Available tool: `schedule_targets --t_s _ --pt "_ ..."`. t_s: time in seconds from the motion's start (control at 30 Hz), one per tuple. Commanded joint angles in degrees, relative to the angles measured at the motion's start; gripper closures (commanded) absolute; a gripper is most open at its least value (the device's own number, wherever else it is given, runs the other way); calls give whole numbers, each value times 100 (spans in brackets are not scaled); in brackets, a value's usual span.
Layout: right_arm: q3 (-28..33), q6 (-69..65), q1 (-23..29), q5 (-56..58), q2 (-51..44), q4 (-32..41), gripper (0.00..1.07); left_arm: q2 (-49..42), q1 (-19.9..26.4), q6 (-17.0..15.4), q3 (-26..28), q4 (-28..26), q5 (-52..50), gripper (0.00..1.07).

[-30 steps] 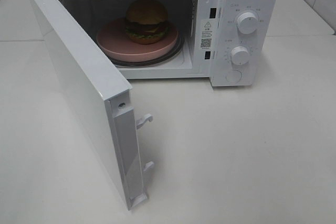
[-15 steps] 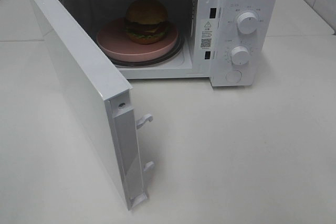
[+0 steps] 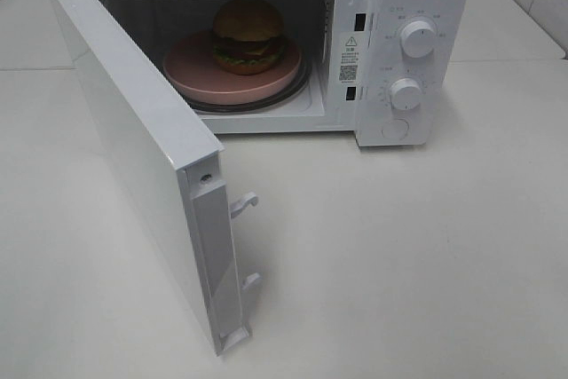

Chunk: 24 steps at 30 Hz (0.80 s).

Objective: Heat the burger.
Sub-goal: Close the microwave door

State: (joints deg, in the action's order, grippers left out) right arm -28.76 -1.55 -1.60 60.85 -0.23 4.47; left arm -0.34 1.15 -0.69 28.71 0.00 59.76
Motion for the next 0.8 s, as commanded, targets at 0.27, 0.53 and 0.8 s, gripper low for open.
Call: schedule_targets --t_s 0.27,0.53,0.8 --pt "6 17 -34 -46 -126 6 9 -80 0 -17 -11 -52 -46 4" --pt "6 17 -34 -46 -126 6 9 -74 0 -17 -11 -46 -57 4" --pt "6 17 -34 -46 -126 6 9 430 0 -63 69 0 -155 4"
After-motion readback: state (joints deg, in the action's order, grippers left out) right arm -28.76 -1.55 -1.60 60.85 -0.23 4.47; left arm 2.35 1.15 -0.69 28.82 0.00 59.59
